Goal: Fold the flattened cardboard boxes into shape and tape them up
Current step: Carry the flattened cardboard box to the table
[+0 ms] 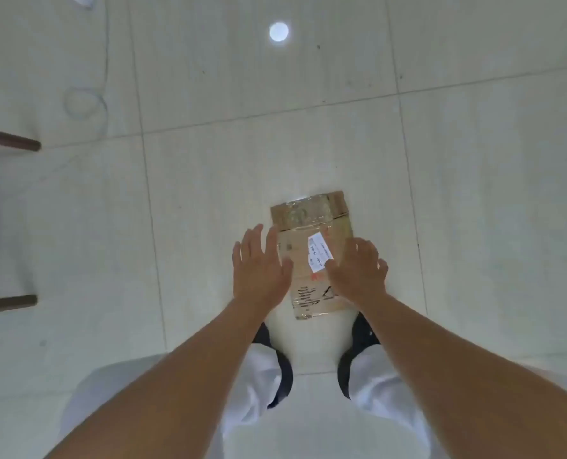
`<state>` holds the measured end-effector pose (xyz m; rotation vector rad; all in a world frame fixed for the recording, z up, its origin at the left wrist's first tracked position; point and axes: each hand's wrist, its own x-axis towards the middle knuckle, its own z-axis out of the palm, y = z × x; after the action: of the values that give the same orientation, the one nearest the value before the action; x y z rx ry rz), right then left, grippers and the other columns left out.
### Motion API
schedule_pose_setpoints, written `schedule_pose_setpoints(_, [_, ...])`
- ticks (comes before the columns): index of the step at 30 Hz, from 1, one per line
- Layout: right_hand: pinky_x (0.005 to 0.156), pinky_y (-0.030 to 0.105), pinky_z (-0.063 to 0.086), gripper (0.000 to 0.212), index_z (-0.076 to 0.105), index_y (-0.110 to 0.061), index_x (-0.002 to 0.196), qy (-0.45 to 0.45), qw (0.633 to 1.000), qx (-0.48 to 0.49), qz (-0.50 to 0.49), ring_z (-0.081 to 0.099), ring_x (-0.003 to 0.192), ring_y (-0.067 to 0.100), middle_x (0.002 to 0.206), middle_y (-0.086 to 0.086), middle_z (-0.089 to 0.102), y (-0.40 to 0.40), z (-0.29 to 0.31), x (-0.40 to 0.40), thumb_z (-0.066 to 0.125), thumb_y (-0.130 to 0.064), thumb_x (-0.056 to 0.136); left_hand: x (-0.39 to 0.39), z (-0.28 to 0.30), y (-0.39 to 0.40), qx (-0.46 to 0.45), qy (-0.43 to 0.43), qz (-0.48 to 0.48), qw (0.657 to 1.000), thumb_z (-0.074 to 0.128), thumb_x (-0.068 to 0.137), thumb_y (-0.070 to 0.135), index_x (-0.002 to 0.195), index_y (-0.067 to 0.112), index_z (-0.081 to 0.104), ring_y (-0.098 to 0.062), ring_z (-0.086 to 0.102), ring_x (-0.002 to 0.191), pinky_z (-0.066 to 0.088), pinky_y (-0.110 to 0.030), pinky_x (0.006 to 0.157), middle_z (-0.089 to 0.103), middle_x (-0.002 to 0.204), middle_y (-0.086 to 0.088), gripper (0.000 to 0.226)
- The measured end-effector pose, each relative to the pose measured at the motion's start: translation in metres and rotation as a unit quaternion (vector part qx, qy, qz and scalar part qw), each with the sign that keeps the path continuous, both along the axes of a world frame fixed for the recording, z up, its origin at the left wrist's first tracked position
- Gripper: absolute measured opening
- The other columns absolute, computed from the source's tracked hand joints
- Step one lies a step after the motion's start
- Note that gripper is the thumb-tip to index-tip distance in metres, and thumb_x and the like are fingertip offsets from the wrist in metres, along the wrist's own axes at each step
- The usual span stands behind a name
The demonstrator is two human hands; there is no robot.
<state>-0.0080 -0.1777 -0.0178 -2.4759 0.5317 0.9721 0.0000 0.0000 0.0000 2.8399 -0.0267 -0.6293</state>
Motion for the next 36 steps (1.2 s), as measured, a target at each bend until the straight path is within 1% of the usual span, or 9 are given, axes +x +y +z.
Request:
schedule_pose_setpoints(8, [0.118,0.056,0.015,0.058,0.031,-0.013,0.148,-0.047,0.998,-0.028,0.023,0.015,0.151,0.029,0.160,0.011,0.026,-0.015,-0.139,0.038,0.040,-0.048,0.103,0.024,-0.137,-0.010,0.020,0.017,-0.017,1.000,0.045,0.097,0.035,0.156,0.015,0.020,-0.030,0.012,0.150,0.006,-0.046,0.121,0.020,0.161,-0.013,0.067])
schedule_pose_setpoints(14, [0.114,0.066,0.014,0.076,-0.001,-0.036,0.152,0.005,1.000,0.004,0.015,0.001,0.152,0.032,0.165,0.000,0.000,-0.024,-0.216,0.055,0.046,-0.056,0.095,0.035,-0.214,-0.025,0.013,0.044,0.014,0.999,0.047,0.094,0.032,0.158,0.018,0.014,-0.032,0.009,0.150,0.012,-0.051,0.121,0.013,0.163,-0.011,0.073])
schedule_pose_setpoints(19, [0.107,0.060,0.033,0.104,0.000,-0.028,0.155,0.049,0.985,0.014,-0.165,0.032,0.137,0.045,0.154,0.015,0.019,-0.033,-0.252,0.043,0.066,-0.062,0.083,0.024,-0.245,-0.036,-0.096,0.124,0.174,0.972,0.054,0.093,0.032,0.157,0.025,0.003,-0.043,0.029,0.136,0.040,-0.058,0.103,0.005,0.160,-0.012,0.082])
schedule_pose_setpoints(22, [0.106,0.055,0.036,0.109,0.008,-0.017,0.154,0.067,0.978,0.010,-0.200,0.038,0.133,0.044,0.146,0.020,0.031,-0.030,-0.263,0.038,0.073,-0.063,0.079,0.016,-0.251,-0.040,-0.136,0.161,0.304,0.929,0.059,0.092,0.048,0.157,0.027,-0.003,-0.044,0.038,0.127,0.041,-0.055,0.098,0.015,0.154,-0.014,0.092])
schedule_pose_setpoints(24, [0.105,0.054,0.040,0.104,0.024,-0.011,0.148,0.062,0.978,0.003,-0.201,0.044,0.129,0.040,0.139,0.017,0.041,-0.031,-0.265,0.039,0.075,-0.065,0.075,0.015,-0.253,-0.037,-0.130,0.170,0.340,0.916,0.061,0.090,0.054,0.157,0.027,-0.005,-0.040,0.036,0.129,0.038,-0.053,0.101,0.023,0.150,-0.015,0.097])
schedule_pose_setpoints(27, [0.102,0.050,0.046,0.088,0.037,-0.005,0.139,0.044,0.977,0.060,-0.198,0.051,0.123,0.033,0.132,0.013,0.047,-0.029,-0.262,0.045,0.077,-0.056,0.079,0.020,-0.255,-0.030,-0.118,0.178,0.353,0.911,0.062,0.091,0.045,0.157,0.026,-0.010,-0.037,0.034,0.132,0.037,-0.053,0.104,0.035,0.144,-0.018,0.099])
schedule_pose_setpoints(29, [0.090,0.043,0.051,0.072,0.038,-0.007,0.131,0.024,0.973,0.116,-0.198,0.058,0.108,0.026,0.122,0.007,0.054,-0.024,-0.256,0.050,0.077,-0.045,0.085,0.027,-0.254,-0.025,-0.102,0.193,0.372,0.902,0.062,0.090,0.047,0.157,0.026,-0.010,-0.036,0.034,0.133,0.035,-0.051,0.104,0.038,0.143,-0.017,0.101])
schedule_pose_setpoints(33, [0.060,0.026,0.041,0.045,0.035,-0.016,0.112,-0.024,0.979,0.140,-0.147,0.054,0.075,0.007,0.090,-0.010,0.053,-0.017,-0.234,0.067,0.070,-0.037,0.092,0.042,-0.240,-0.015,-0.109,0.212,0.415,0.878,0.070,0.081,0.058,0.156,0.028,-0.013,-0.035,0.031,0.137,0.030,-0.052,0.107,0.031,0.148,-0.016,0.115])
schedule_pose_setpoints(36, [0.063,0.031,0.043,0.034,0.034,-0.017,0.109,-0.076,0.980,0.138,-0.122,0.057,0.077,0.015,0.092,-0.005,0.056,-0.009,-0.202,0.087,0.064,-0.028,0.096,0.054,-0.216,-0.011,-0.070,0.159,0.351,0.920,0.065,0.089,0.041,0.155,0.029,-0.018,-0.036,0.026,0.140,0.026,-0.053,0.112,0.015,0.158,-0.019,0.106])
